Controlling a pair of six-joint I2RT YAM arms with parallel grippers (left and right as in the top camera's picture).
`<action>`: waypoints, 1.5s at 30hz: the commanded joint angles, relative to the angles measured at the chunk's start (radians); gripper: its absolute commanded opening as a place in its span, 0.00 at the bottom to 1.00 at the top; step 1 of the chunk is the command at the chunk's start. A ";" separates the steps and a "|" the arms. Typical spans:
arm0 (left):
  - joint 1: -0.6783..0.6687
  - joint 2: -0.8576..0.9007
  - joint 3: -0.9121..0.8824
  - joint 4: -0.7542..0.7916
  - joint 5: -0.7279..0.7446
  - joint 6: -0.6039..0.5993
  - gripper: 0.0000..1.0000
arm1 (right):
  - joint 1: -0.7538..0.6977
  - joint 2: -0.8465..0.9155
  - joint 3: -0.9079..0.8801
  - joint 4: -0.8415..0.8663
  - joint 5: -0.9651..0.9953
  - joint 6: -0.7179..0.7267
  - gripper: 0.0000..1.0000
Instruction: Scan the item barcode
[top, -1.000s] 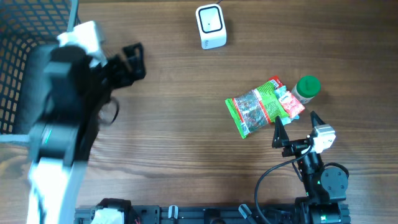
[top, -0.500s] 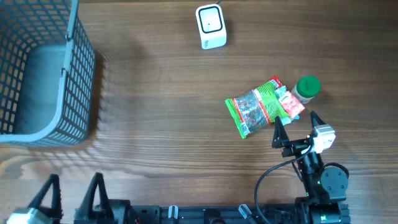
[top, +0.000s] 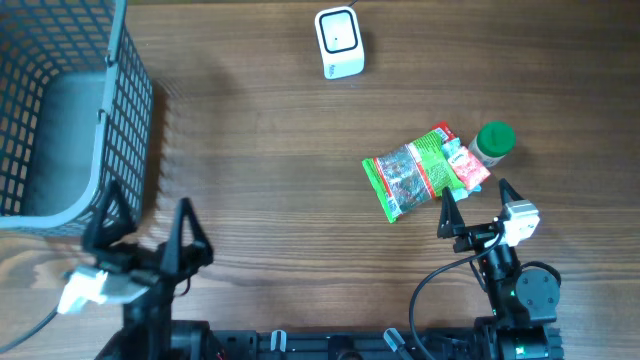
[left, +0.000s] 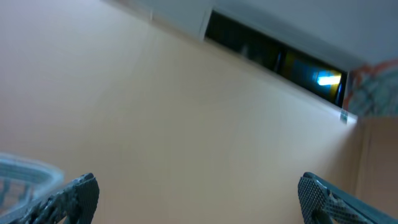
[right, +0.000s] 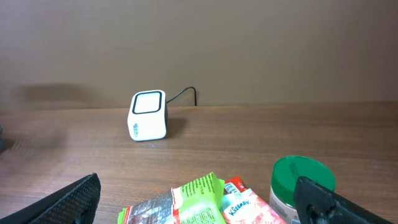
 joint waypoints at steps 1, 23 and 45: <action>0.007 -0.005 -0.135 0.037 0.068 0.005 1.00 | -0.007 -0.007 -0.001 0.006 -0.013 -0.019 1.00; 0.024 -0.005 -0.274 -0.380 -0.124 0.174 1.00 | -0.007 -0.007 -0.001 0.006 -0.013 -0.018 1.00; 0.024 -0.004 -0.274 -0.380 -0.124 0.174 1.00 | -0.007 -0.007 -0.001 0.006 -0.013 -0.018 1.00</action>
